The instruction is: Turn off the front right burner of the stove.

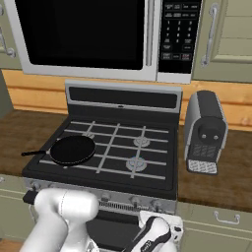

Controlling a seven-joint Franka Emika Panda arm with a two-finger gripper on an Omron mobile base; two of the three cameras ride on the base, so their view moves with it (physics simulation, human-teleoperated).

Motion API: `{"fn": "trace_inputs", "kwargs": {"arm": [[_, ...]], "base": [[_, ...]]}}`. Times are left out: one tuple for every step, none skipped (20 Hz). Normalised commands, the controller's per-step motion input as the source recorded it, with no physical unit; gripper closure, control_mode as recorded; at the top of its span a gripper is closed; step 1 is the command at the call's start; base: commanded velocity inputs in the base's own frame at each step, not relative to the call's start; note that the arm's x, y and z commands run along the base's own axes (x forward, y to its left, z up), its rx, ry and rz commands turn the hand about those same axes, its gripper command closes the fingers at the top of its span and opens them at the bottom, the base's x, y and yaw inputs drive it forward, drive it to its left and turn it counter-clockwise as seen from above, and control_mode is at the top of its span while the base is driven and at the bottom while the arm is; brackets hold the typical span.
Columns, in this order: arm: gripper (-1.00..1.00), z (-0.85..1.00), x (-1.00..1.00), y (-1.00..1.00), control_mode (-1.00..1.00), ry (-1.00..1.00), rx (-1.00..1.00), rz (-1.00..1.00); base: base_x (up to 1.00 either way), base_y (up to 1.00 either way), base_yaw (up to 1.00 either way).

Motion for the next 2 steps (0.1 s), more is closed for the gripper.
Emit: {"fn": "trace_inputs", "kwargs": {"arm": [[1.00, 0.00, 0.00, 0.00, -1.00, 0.00, 0.13, 0.03], [1.00, 0.00, 0.00, 0.00, -1.00, 0.00, 0.10, 0.02]], "base": [[0.00, 0.00, 0.00], [0.00, 0.00, 0.00]]}}
